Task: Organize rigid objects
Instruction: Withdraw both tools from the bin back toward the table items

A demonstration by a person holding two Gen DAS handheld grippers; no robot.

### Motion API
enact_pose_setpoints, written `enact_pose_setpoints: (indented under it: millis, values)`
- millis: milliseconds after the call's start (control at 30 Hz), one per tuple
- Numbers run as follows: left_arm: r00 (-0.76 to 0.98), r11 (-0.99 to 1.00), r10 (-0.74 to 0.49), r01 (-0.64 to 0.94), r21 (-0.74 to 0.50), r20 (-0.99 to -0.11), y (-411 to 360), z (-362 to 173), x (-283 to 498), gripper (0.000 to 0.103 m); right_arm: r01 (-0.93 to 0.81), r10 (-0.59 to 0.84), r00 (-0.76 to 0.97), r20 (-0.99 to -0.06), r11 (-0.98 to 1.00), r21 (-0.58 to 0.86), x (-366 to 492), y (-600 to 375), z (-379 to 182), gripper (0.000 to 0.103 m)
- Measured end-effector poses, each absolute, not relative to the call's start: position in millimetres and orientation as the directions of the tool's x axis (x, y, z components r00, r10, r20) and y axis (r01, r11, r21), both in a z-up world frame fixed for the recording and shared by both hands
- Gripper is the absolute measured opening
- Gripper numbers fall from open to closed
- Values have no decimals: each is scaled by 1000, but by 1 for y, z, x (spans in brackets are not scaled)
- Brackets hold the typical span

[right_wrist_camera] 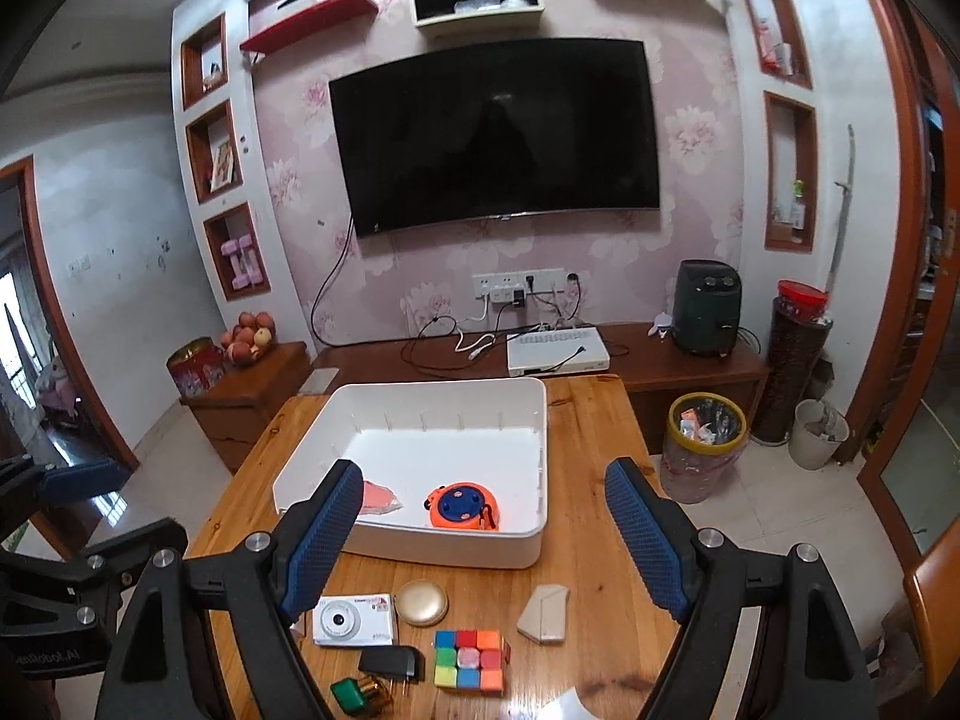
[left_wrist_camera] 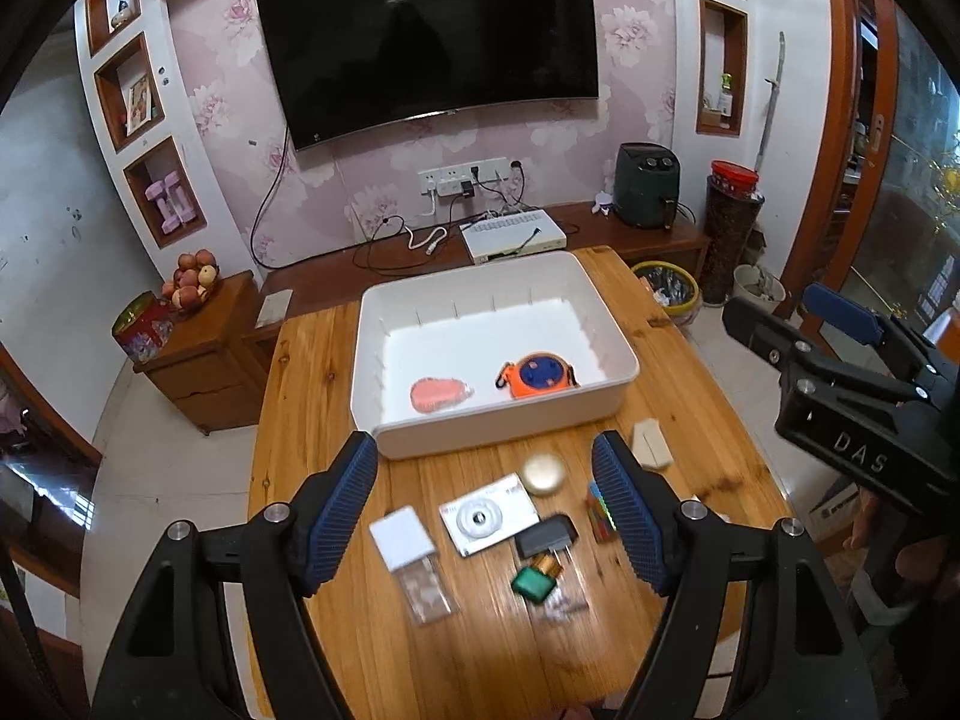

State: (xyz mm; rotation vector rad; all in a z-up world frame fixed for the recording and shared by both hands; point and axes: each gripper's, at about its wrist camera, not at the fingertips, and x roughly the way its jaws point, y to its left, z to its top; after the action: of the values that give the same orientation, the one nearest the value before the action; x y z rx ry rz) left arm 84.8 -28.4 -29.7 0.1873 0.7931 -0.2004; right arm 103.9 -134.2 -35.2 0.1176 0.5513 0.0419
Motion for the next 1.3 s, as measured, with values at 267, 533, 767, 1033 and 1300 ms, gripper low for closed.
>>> enact_pose_setpoints:
  millis: [267,533,767,1033,1300]
  values:
    - [647,953,-122,287,93,-753,-27,-40,63,77,42,39,871,-489,987,153,60,-149,-42,90]
    - [588,959,-156,282,20,-793,-14,-56,53,77,96,6,839,-544,983,158,44,-160,-62,90]
    - [492,961,-187,272,-54,-851,-7,-81,59,78,123,-3,791,-612,980,155,37,-160,-83,90]
    - [385,955,-186,289,-73,-904,-11,-112,68,78,156,16,705,-709,972,177,40,-159,-112,90]
    - [272,941,-187,326,-93,-944,-23,-136,91,78,242,43,599,-800,942,232,53,-164,-143,90]
